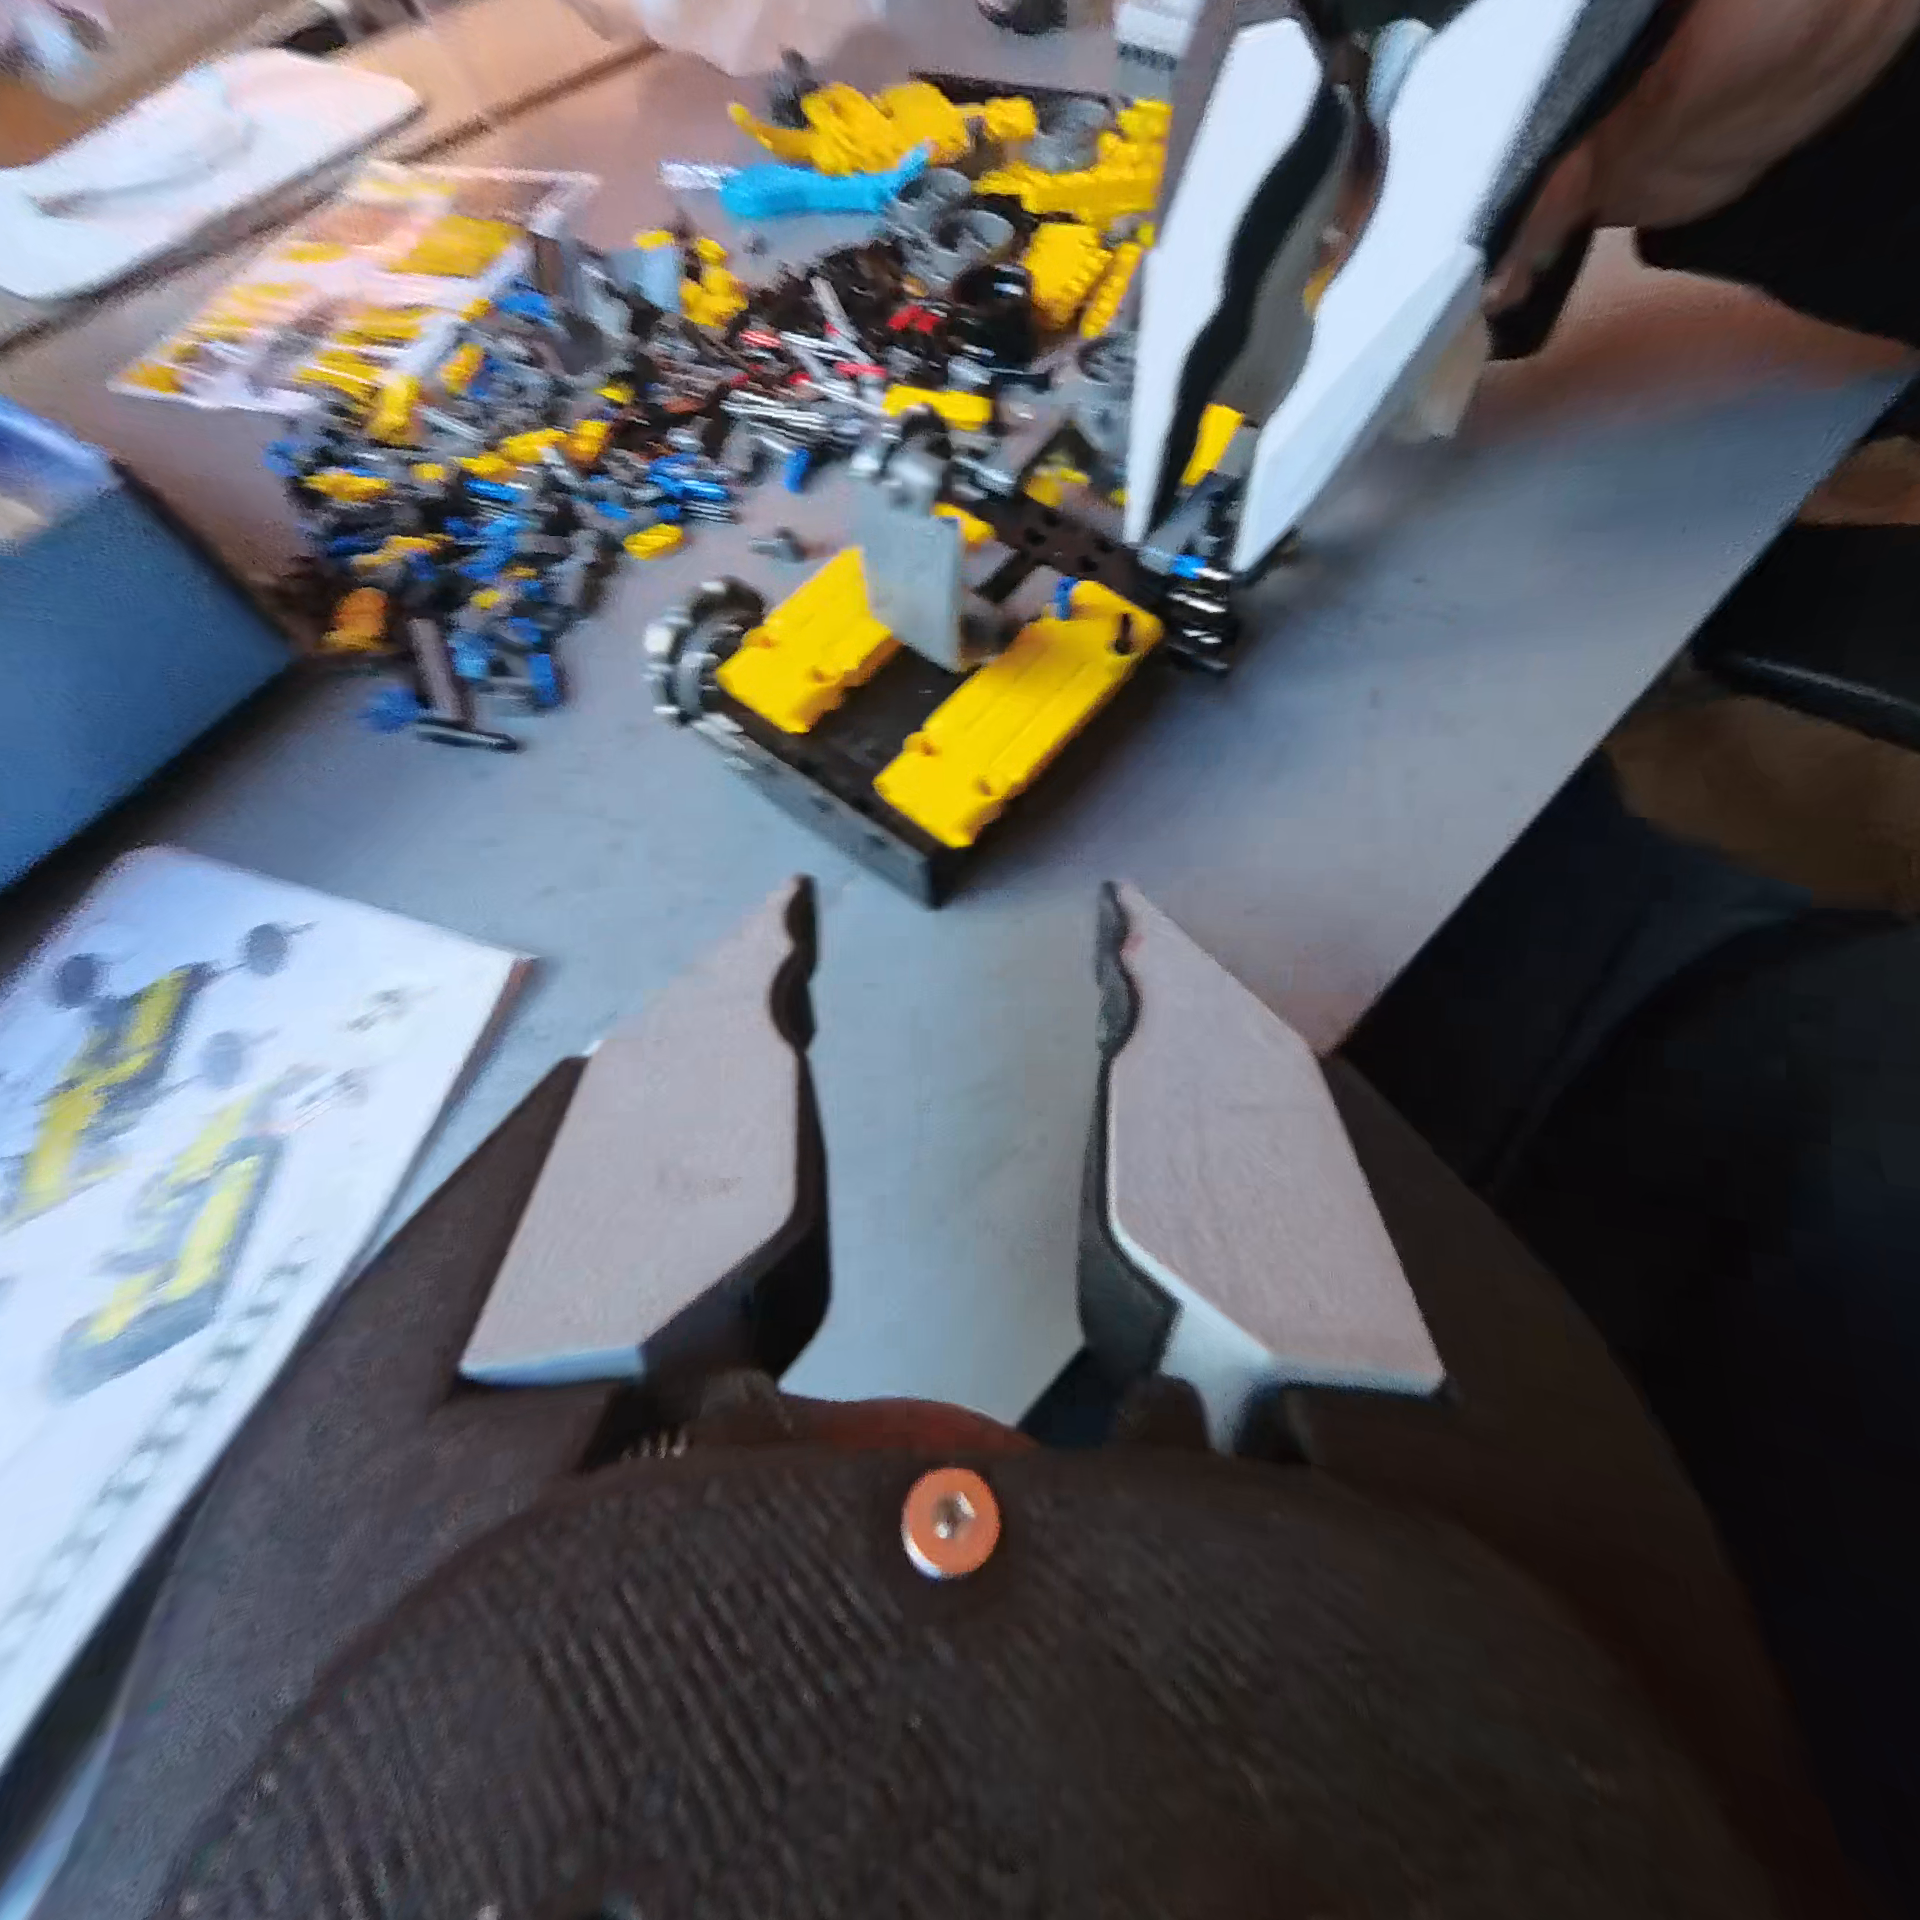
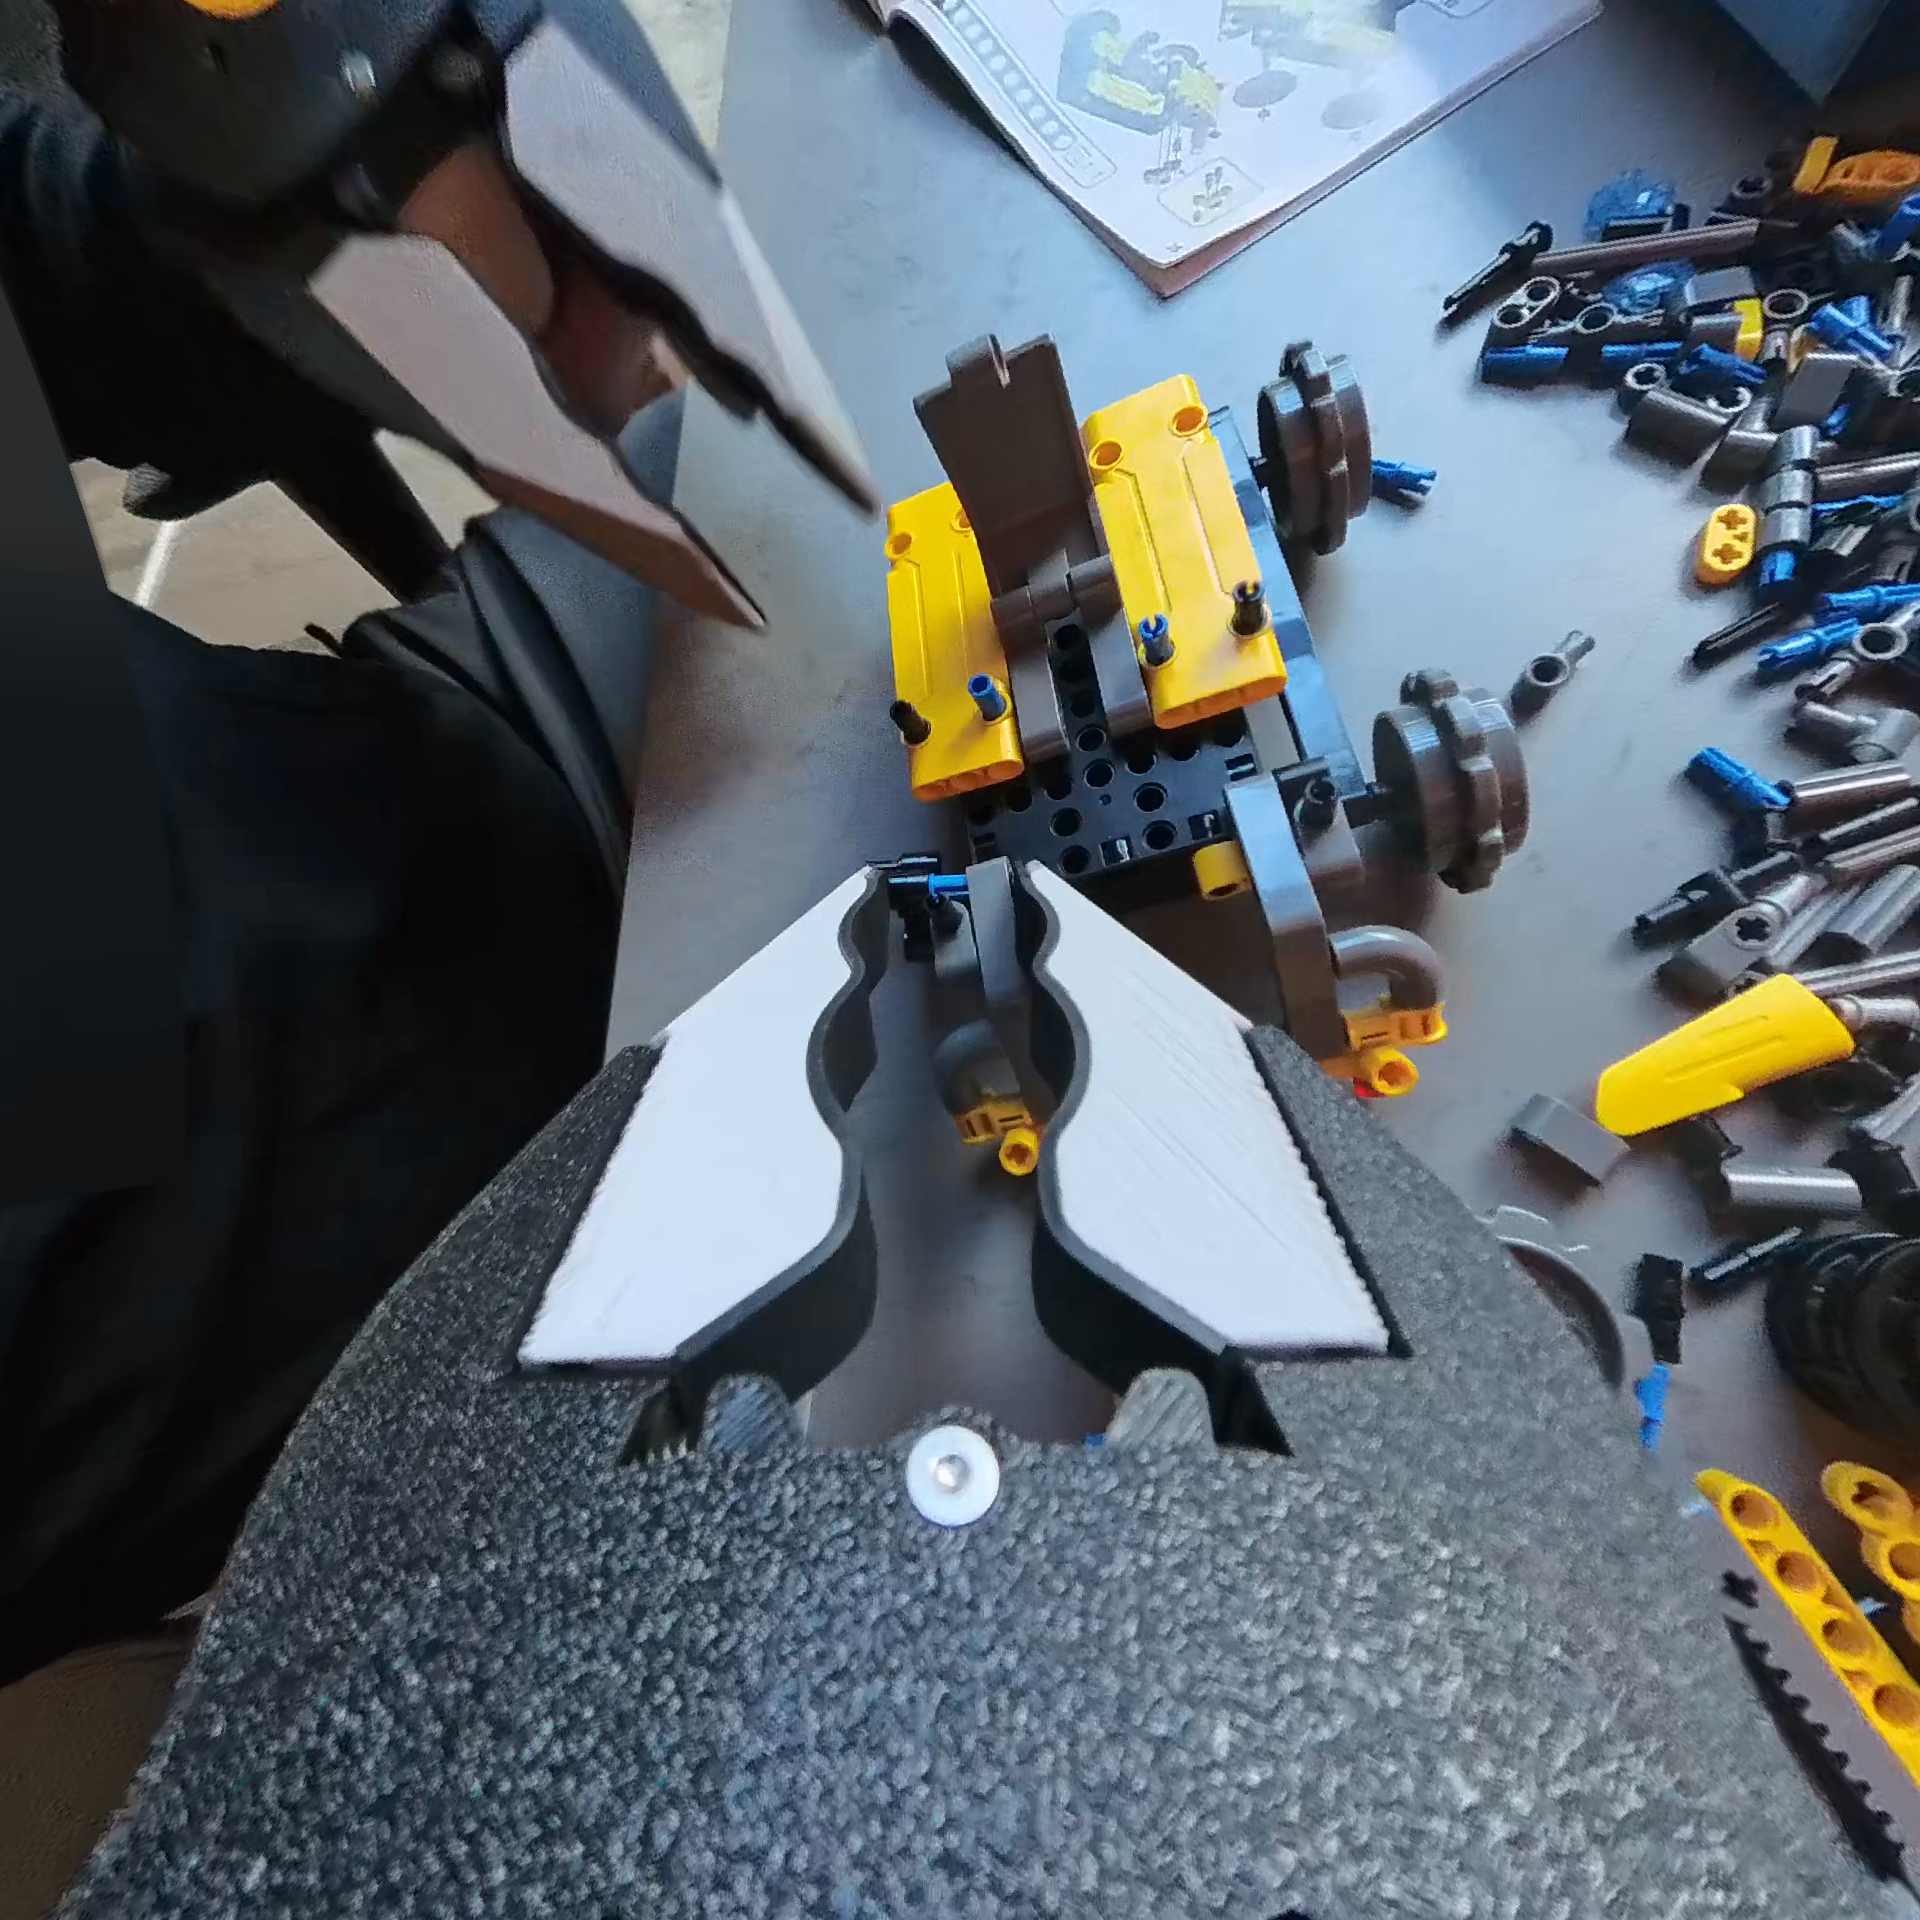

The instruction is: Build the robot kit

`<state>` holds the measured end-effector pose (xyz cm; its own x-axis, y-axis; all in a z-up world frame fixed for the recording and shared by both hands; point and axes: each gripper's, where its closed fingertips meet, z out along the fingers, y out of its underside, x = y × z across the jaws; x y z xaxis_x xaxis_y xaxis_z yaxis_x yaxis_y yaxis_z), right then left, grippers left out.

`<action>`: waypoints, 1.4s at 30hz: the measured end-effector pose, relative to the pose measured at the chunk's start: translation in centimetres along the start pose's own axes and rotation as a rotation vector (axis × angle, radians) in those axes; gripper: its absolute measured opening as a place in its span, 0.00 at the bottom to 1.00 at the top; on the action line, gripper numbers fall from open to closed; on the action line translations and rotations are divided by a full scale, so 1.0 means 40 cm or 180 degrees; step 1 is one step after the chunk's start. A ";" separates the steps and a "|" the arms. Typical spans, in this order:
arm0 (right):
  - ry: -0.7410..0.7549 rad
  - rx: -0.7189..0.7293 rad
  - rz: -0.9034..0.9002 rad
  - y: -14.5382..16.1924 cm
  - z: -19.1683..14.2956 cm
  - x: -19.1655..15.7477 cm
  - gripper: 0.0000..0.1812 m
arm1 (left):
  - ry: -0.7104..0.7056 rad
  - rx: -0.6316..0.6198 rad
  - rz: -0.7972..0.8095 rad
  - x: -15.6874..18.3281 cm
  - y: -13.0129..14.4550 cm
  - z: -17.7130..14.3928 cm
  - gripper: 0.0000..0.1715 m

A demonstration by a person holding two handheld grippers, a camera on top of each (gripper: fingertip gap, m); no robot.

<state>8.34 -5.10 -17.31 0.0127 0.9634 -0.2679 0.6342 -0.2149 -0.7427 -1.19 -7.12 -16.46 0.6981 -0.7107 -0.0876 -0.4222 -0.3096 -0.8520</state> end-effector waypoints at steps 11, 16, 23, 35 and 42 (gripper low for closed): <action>0.0200 -0.0164 -0.0124 0.003 0.009 -0.013 0.13 | 0.0665 -0.0188 0.0698 -0.012 -0.019 0.104 0.56; 0.0203 -0.0140 -0.0075 0.001 0.012 -0.016 0.13 | 0.0897 0.0203 0.1265 -0.026 -0.063 0.104 0.68; 0.0239 -0.0090 -0.0065 0.000 0.016 -0.020 0.13 | 0.1232 -0.0214 0.1609 -0.048 -0.020 0.160 0.62; 0.0332 -0.0118 -0.0417 0.005 0.051 -0.102 0.14 | 0.0994 -0.0380 0.1416 -0.004 0.035 0.064 0.61; 0.0648 -0.0237 -0.0822 -0.006 0.075 -0.106 0.13 | 0.0683 0.0002 0.0996 0.013 0.000 -0.035 0.52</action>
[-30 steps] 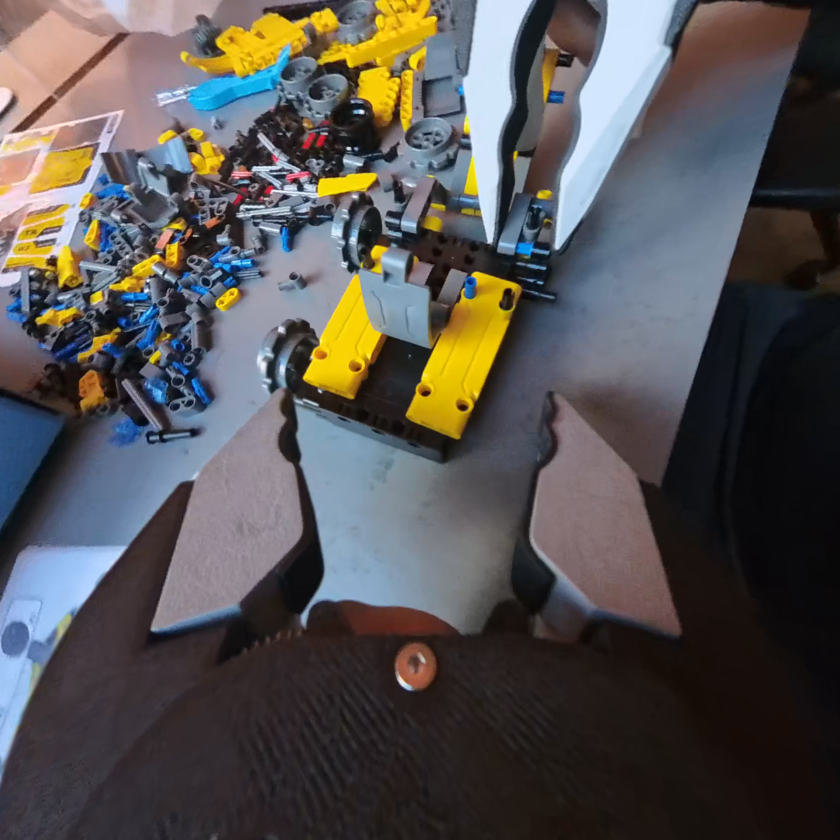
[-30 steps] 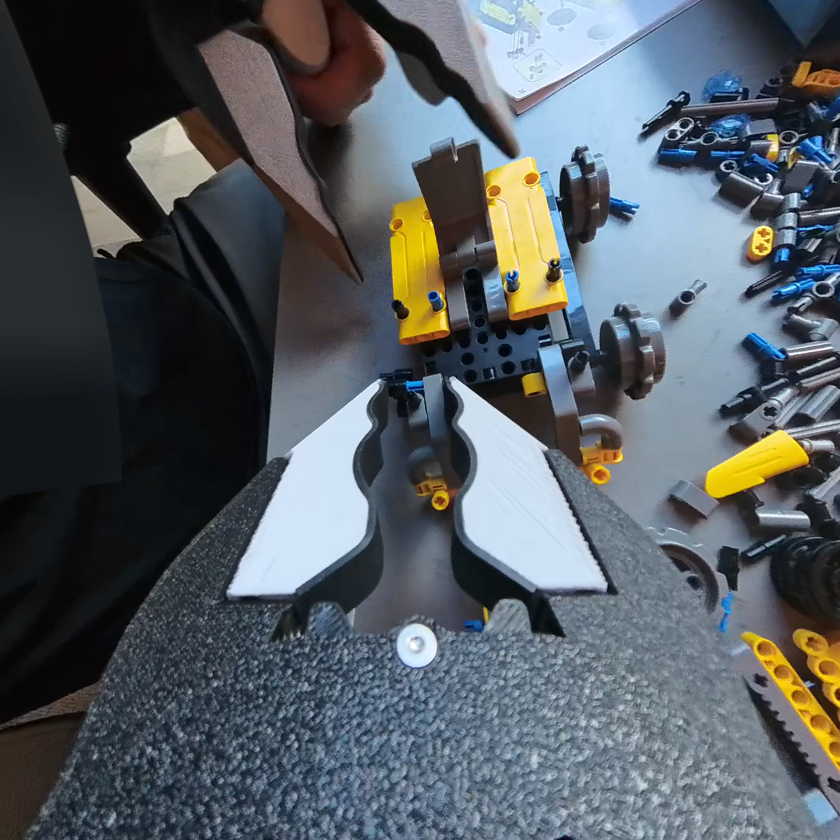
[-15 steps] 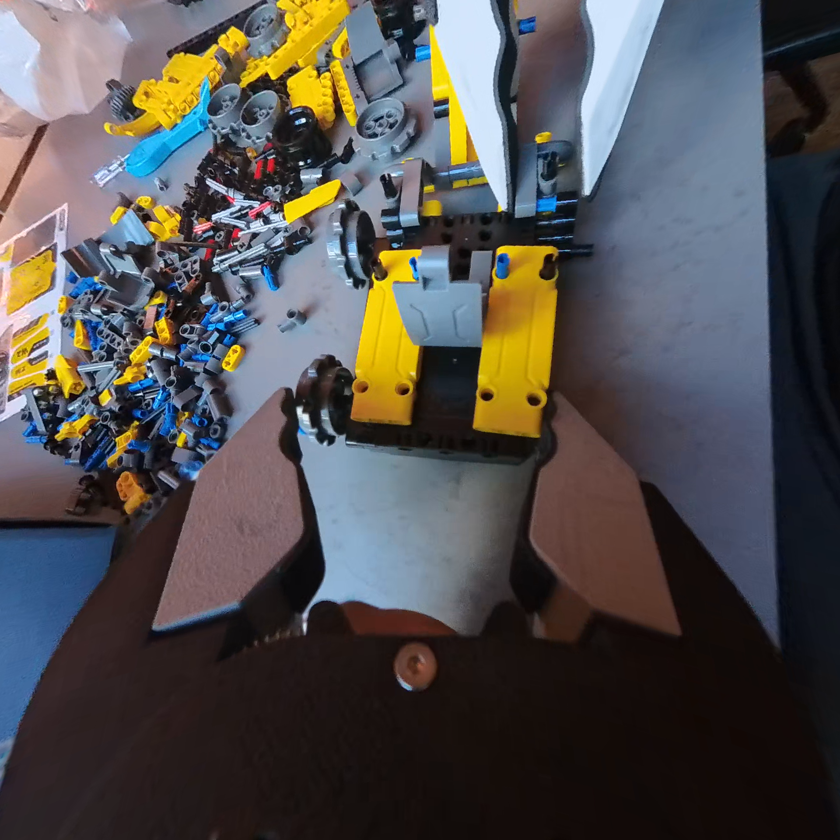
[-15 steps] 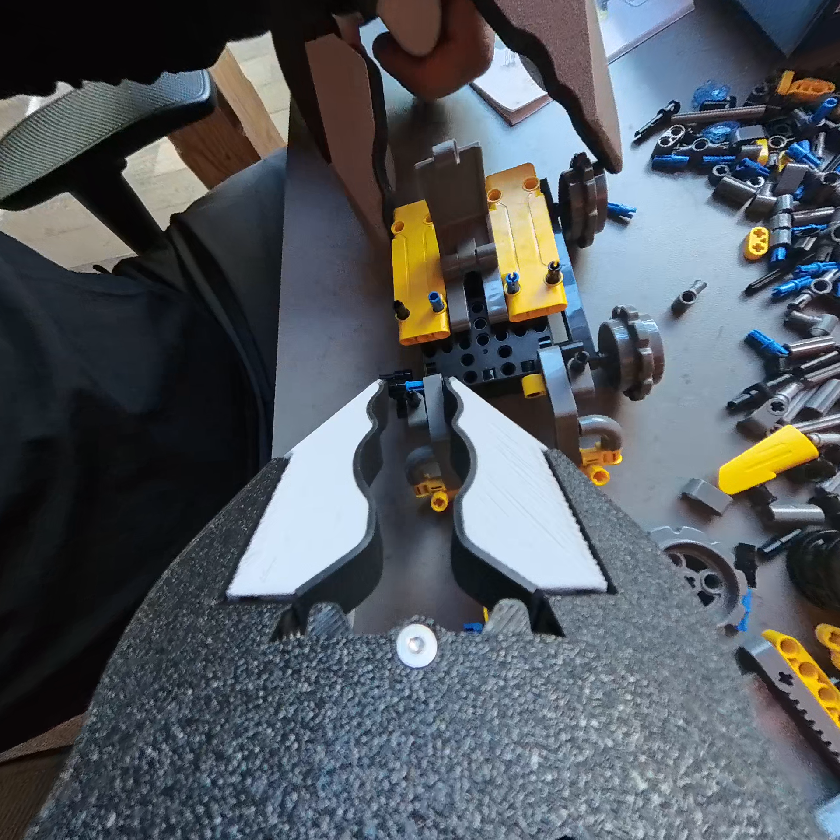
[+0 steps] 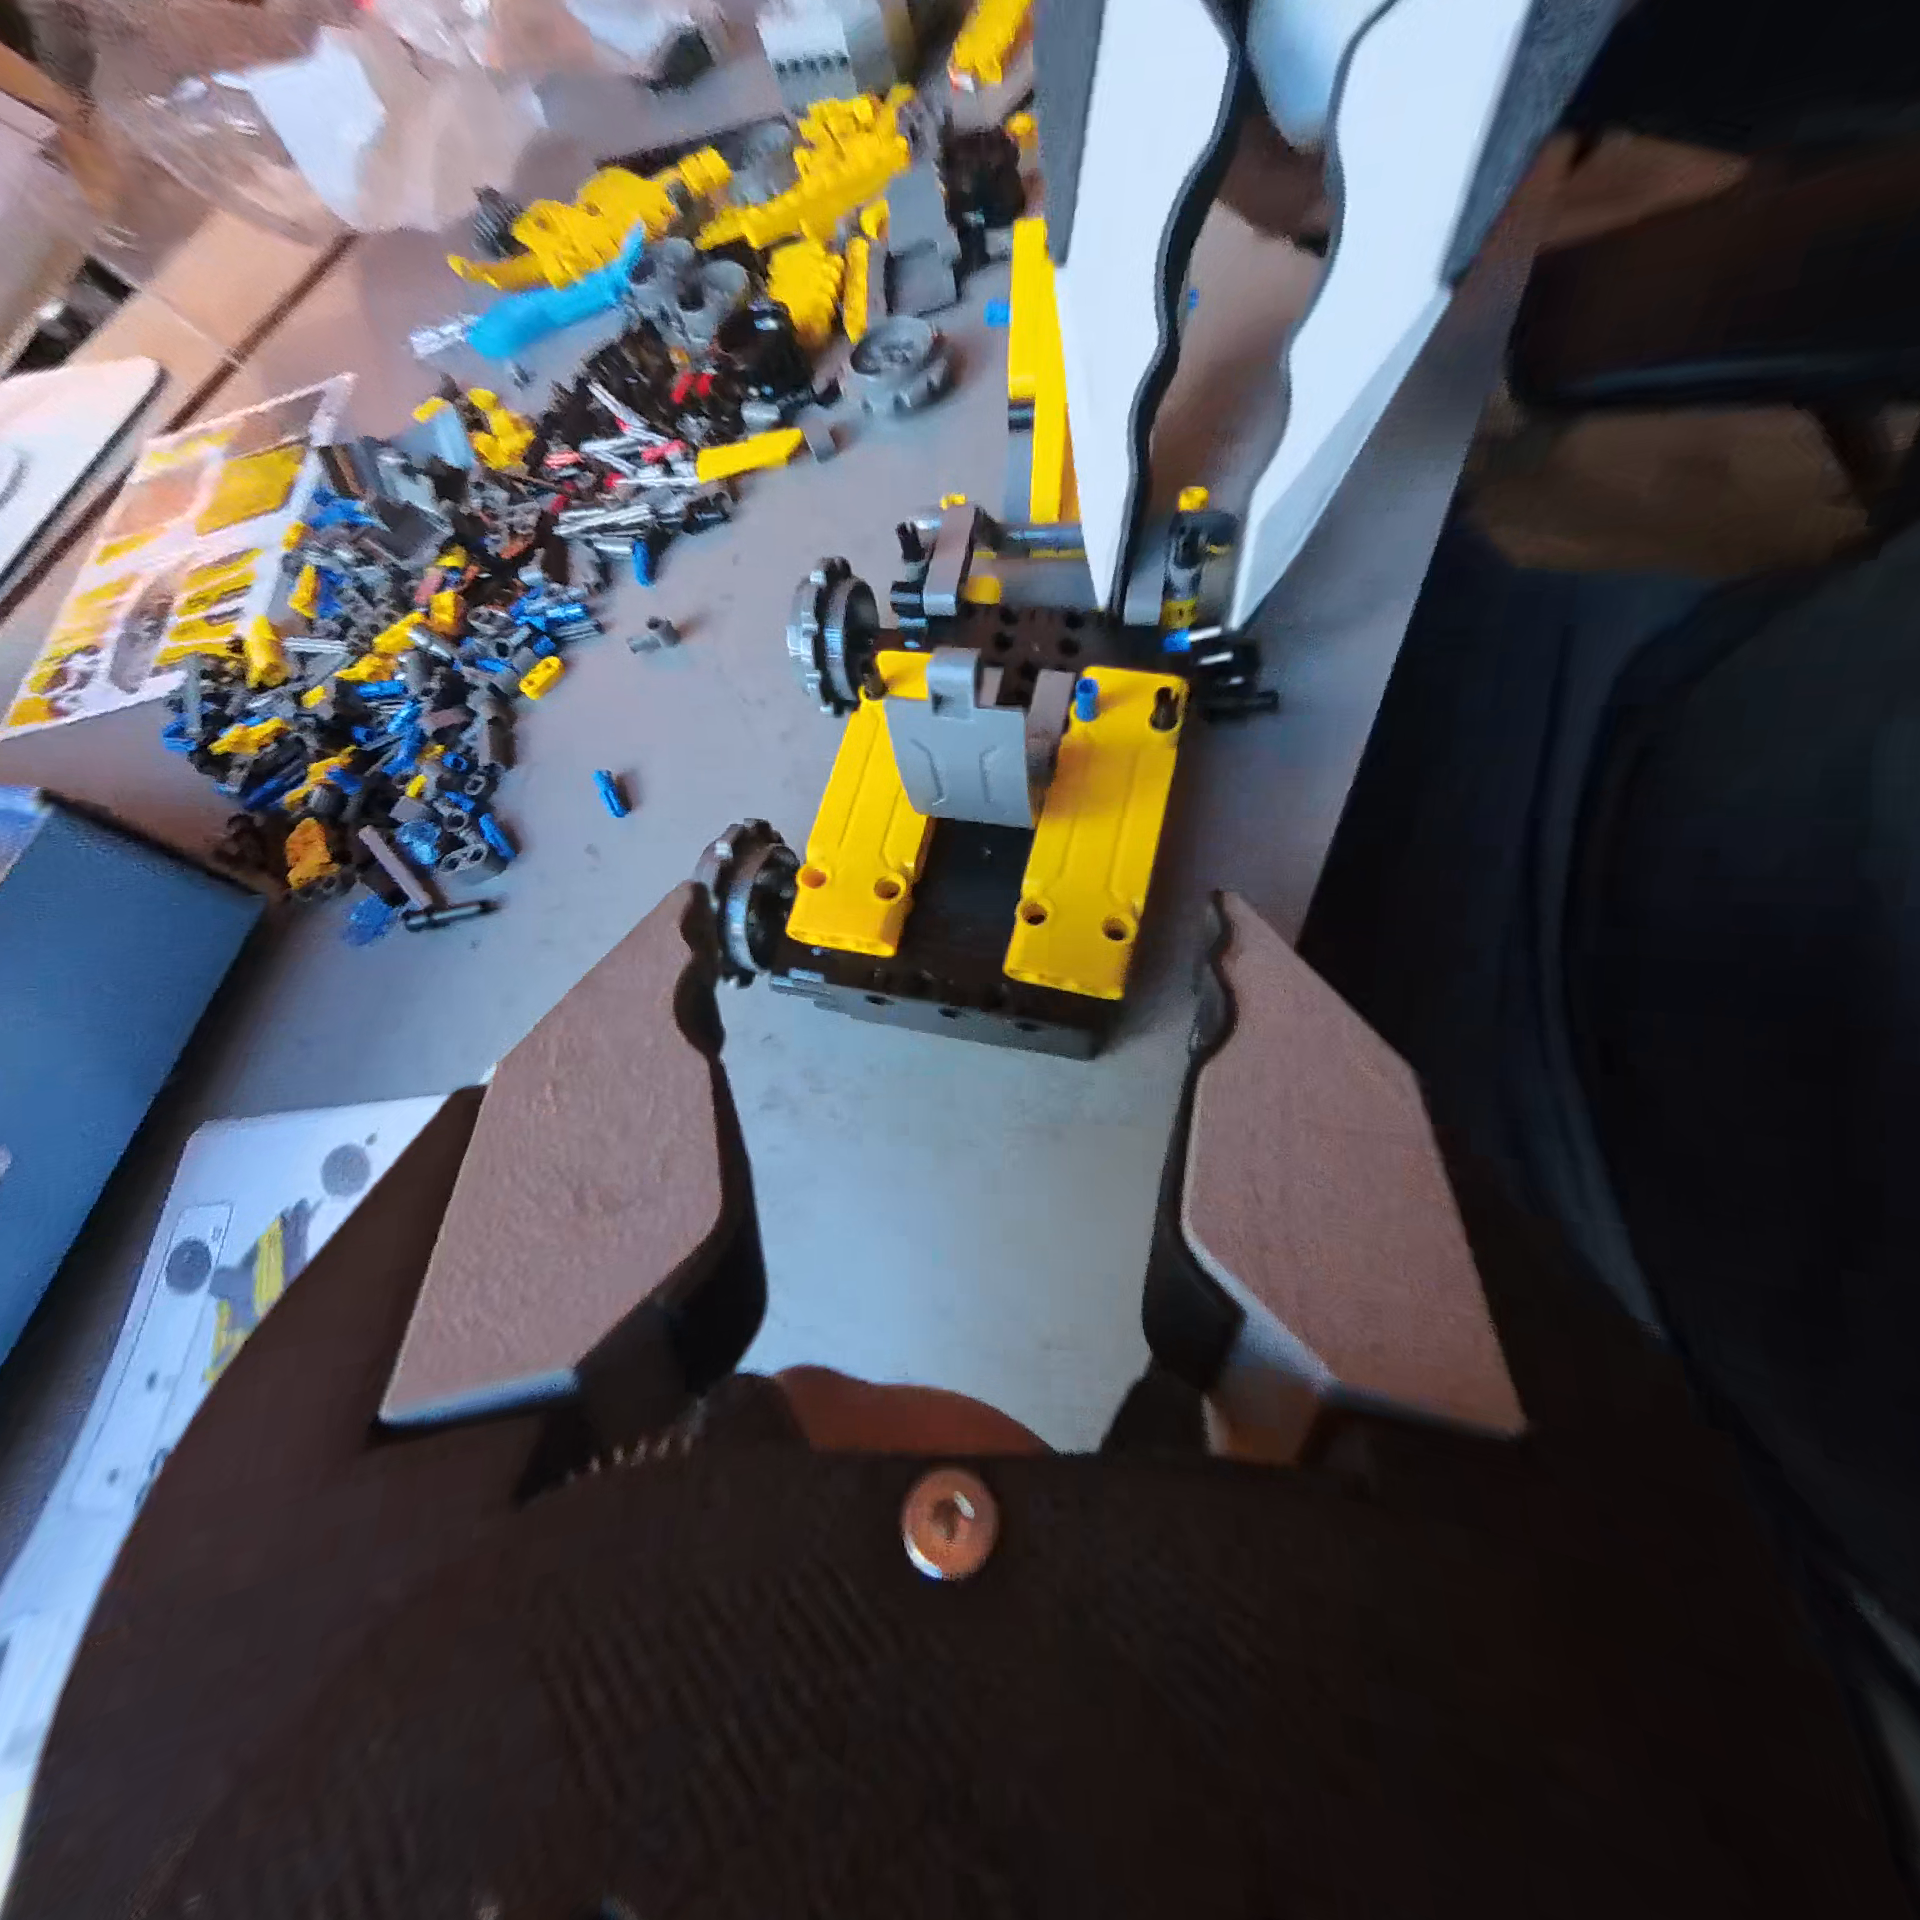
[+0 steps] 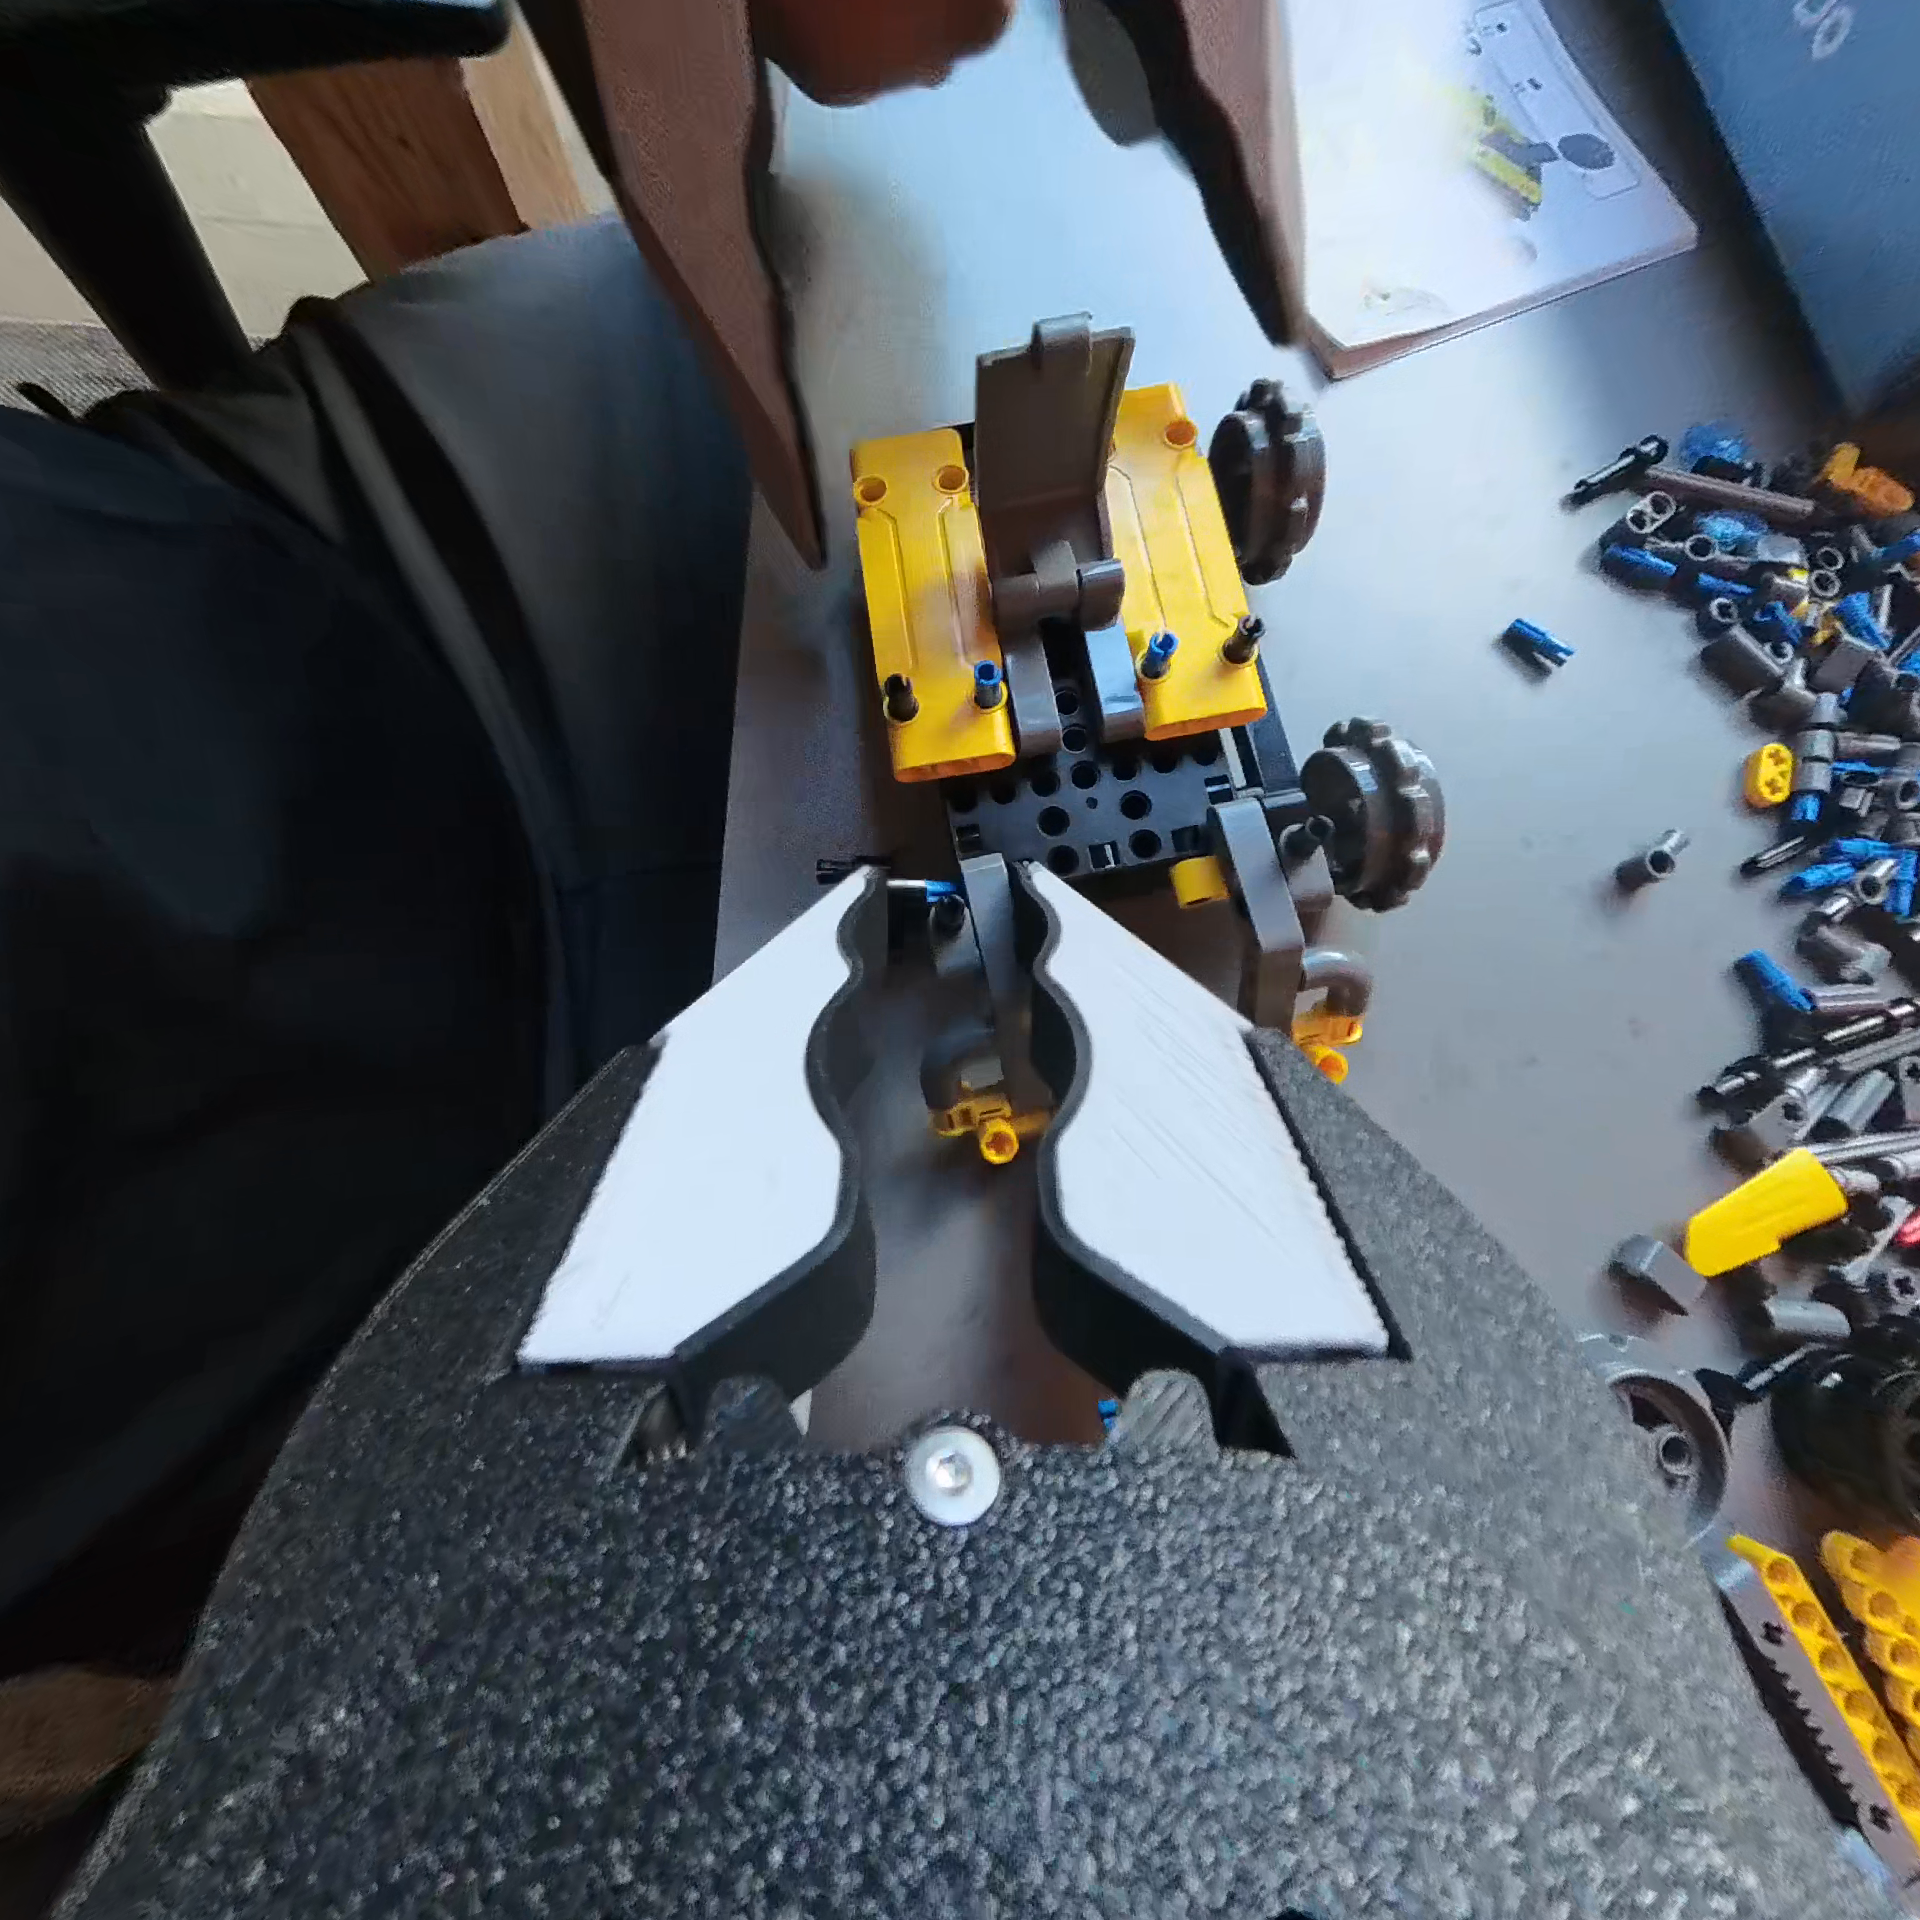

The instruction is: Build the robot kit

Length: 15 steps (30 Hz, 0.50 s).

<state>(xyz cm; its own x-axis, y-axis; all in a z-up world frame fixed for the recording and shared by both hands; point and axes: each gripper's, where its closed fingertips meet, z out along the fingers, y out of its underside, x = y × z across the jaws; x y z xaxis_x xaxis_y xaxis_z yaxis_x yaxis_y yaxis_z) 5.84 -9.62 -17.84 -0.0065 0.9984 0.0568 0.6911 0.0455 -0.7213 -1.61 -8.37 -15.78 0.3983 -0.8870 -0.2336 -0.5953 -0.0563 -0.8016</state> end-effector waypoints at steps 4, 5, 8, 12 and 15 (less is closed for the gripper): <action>-0.0089 0.0115 0.0068 -0.001 -0.002 0.002 0.13 | -0.0706 -0.0069 -0.0495 -0.037 0.000 -0.050 0.38; -0.0093 0.0141 0.0080 -0.001 -0.002 0.003 0.13 | -0.0823 -0.0048 -0.0648 -0.027 -0.007 -0.057 0.35; -0.0075 0.0249 0.0106 -0.002 -0.002 0.003 0.13 | -0.0745 0.0145 -0.0729 0.078 -0.045 -0.037 0.24; 0.0083 0.0328 0.0035 -0.002 -0.003 0.005 0.14 | -0.0686 -0.0200 -0.0365 0.164 -0.014 0.042 0.24; 0.0431 0.0307 -0.0041 0.002 -0.022 0.016 0.17 | -0.0585 -0.0045 -0.0440 0.159 -0.040 0.023 0.28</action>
